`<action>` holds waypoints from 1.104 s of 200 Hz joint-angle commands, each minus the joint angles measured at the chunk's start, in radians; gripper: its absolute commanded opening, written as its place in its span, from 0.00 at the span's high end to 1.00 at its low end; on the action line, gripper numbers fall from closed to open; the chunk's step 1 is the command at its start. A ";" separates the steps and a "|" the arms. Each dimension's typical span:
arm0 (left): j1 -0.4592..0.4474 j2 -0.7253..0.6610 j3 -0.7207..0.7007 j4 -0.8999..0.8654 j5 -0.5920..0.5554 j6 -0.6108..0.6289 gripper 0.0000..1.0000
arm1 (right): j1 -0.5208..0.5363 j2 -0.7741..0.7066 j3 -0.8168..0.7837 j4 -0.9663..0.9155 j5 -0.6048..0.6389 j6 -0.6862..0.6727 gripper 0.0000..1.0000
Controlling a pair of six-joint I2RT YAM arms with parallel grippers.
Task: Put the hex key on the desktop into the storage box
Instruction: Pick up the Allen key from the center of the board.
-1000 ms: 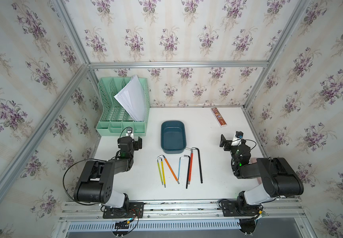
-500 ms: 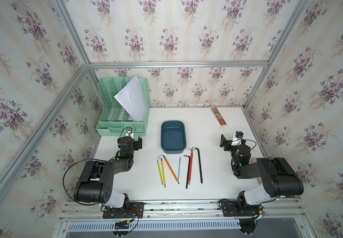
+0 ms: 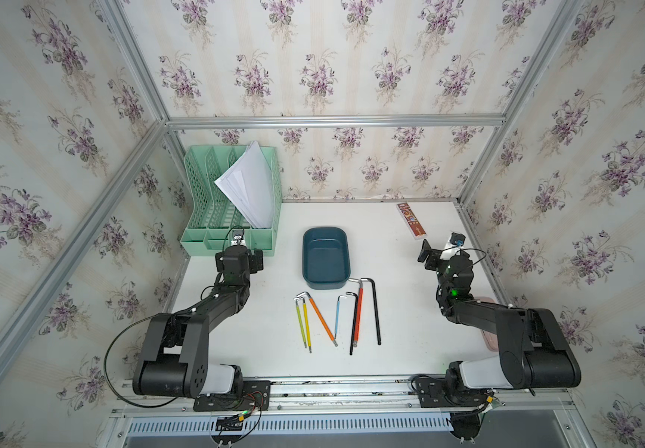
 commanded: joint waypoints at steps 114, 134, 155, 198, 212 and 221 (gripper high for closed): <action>-0.014 -0.155 0.281 -0.707 0.256 -0.263 0.01 | 0.008 -0.195 0.210 -0.775 -0.143 0.271 0.12; -0.034 -0.148 0.313 -0.734 0.311 -0.270 0.01 | 0.012 -0.223 0.218 -0.844 -0.212 0.287 0.16; -0.055 -0.133 0.348 -0.779 0.331 -0.279 0.01 | 0.022 -0.248 0.218 -0.897 -0.292 0.300 0.21; -0.106 -0.099 0.380 -0.780 0.468 -0.293 0.01 | 0.115 -0.257 0.263 -1.036 -0.329 0.313 0.25; -0.130 -0.072 0.419 -0.815 0.463 -0.289 0.01 | 0.159 -0.251 0.284 -1.084 -0.311 0.316 0.26; -0.140 -0.048 0.447 -0.846 0.463 -0.289 0.01 | 0.194 -0.243 0.294 -1.114 -0.288 0.326 0.26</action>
